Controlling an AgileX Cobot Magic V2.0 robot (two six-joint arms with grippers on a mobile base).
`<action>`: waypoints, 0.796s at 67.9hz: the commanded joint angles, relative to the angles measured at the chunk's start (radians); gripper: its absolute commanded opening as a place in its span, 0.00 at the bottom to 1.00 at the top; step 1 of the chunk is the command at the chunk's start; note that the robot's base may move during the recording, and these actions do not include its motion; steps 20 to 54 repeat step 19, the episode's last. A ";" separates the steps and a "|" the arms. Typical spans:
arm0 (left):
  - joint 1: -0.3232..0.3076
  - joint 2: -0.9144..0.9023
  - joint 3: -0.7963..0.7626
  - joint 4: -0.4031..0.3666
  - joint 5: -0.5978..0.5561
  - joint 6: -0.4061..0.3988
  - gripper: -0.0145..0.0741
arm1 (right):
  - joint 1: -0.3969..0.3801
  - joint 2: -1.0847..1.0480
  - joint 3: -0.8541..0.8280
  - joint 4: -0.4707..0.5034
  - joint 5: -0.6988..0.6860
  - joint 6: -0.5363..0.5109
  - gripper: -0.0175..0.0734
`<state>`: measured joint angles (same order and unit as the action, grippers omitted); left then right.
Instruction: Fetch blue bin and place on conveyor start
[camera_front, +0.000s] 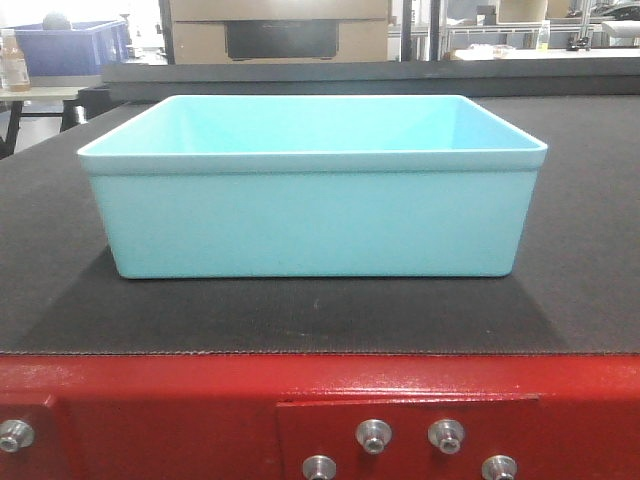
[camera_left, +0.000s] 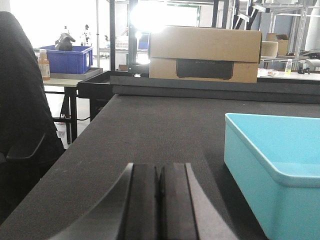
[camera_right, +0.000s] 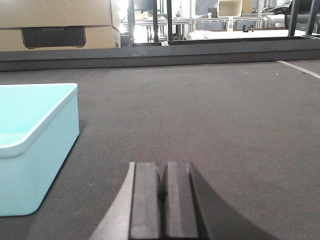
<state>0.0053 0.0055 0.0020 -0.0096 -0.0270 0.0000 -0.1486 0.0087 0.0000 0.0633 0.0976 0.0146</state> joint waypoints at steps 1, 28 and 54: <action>0.001 -0.006 -0.002 -0.007 -0.015 0.000 0.04 | -0.006 -0.009 0.000 0.000 -0.026 -0.004 0.02; 0.001 -0.006 -0.002 -0.007 -0.015 0.000 0.04 | -0.006 -0.009 0.000 0.000 -0.026 -0.004 0.02; 0.001 -0.006 -0.002 -0.007 -0.015 0.000 0.04 | -0.006 -0.009 0.000 0.000 -0.026 -0.004 0.02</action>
